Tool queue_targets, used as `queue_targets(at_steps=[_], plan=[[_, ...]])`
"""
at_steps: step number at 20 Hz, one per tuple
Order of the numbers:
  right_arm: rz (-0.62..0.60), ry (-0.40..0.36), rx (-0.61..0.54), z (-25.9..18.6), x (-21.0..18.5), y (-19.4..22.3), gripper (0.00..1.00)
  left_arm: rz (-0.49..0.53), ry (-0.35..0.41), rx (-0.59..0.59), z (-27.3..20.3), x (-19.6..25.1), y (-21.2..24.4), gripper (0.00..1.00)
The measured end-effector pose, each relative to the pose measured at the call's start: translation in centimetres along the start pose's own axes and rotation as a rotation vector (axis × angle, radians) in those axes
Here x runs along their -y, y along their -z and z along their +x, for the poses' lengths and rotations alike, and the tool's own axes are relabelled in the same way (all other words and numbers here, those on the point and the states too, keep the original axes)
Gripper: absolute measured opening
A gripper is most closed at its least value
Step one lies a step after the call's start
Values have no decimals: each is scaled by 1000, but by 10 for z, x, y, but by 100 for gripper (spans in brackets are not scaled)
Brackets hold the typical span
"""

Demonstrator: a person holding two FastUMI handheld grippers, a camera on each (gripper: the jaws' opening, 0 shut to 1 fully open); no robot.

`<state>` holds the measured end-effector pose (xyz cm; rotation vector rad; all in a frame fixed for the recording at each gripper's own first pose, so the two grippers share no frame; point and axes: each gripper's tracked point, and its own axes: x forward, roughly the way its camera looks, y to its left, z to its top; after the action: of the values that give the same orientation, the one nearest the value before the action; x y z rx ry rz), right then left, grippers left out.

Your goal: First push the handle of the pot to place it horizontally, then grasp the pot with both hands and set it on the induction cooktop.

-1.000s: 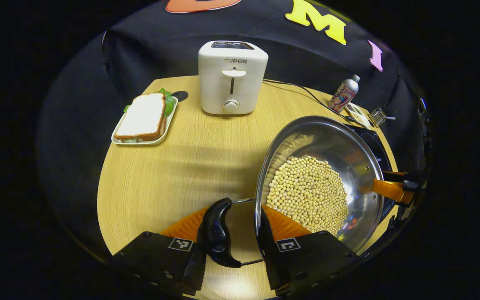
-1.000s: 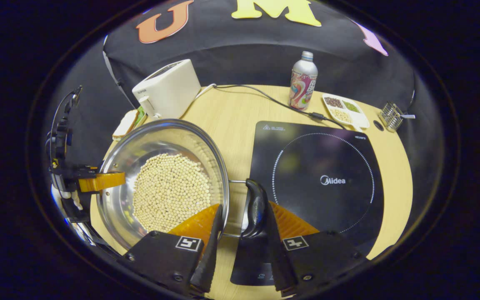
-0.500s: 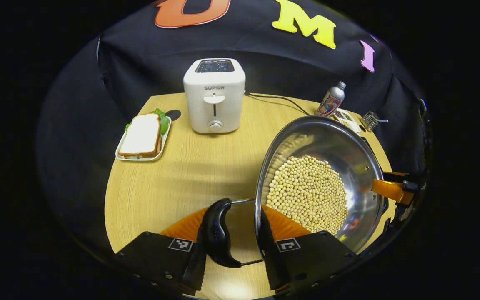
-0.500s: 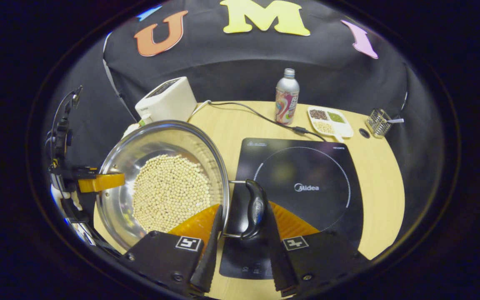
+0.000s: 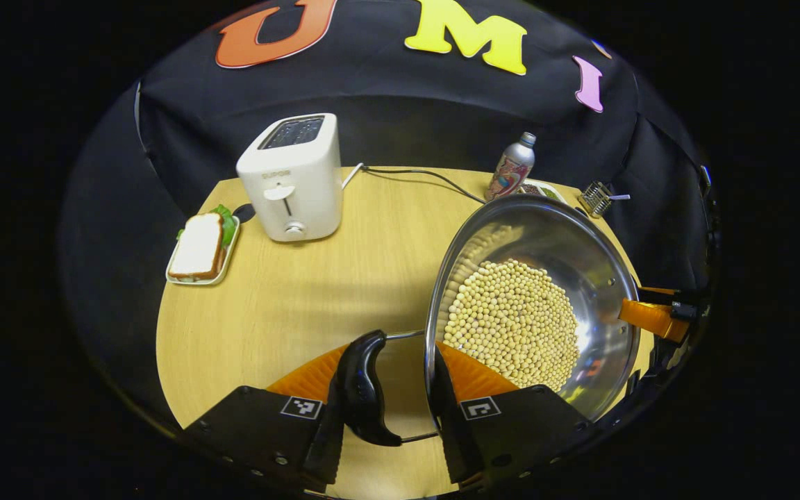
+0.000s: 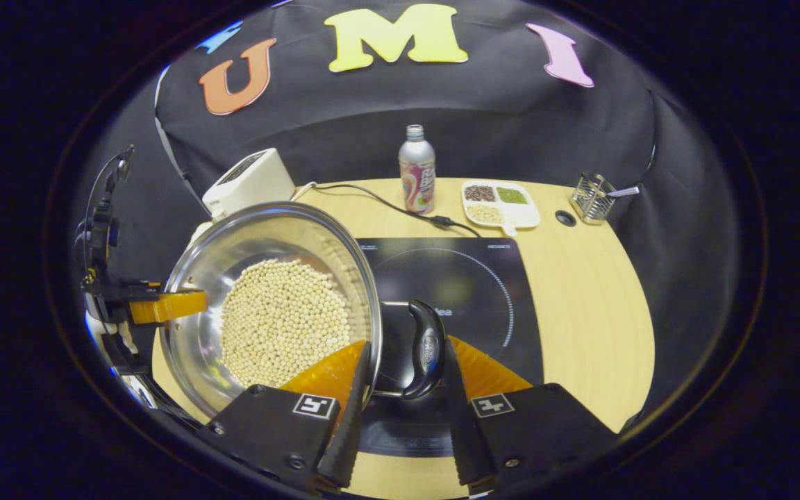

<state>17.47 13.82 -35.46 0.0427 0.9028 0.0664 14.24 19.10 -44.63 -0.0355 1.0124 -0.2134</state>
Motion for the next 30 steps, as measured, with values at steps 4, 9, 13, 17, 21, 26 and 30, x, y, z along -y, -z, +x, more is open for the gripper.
queue_targets(at_steps=[4,9,13,17,21,26,30], plan=[[-7,8,6,-7,33,-8,55,-8,6,3,5,3,6,57],[-8,14,4,-6,77,-16,55,-12,7,6,2,1,3,57],[-7,21,3,-6,106,-19,55,-15,10,4,3,0,4,57],[-7,26,2,0,128,-21,55,-18,8,0,2,-1,3,57],[-6,22,-4,9,141,-20,55,-27,0,-8,0,-1,2,47],[-12,26,-12,21,146,-19,55,-32,-1,-17,2,1,4,47],[-19,31,-12,29,155,-18,55,-39,1,-23,3,2,6,57]])
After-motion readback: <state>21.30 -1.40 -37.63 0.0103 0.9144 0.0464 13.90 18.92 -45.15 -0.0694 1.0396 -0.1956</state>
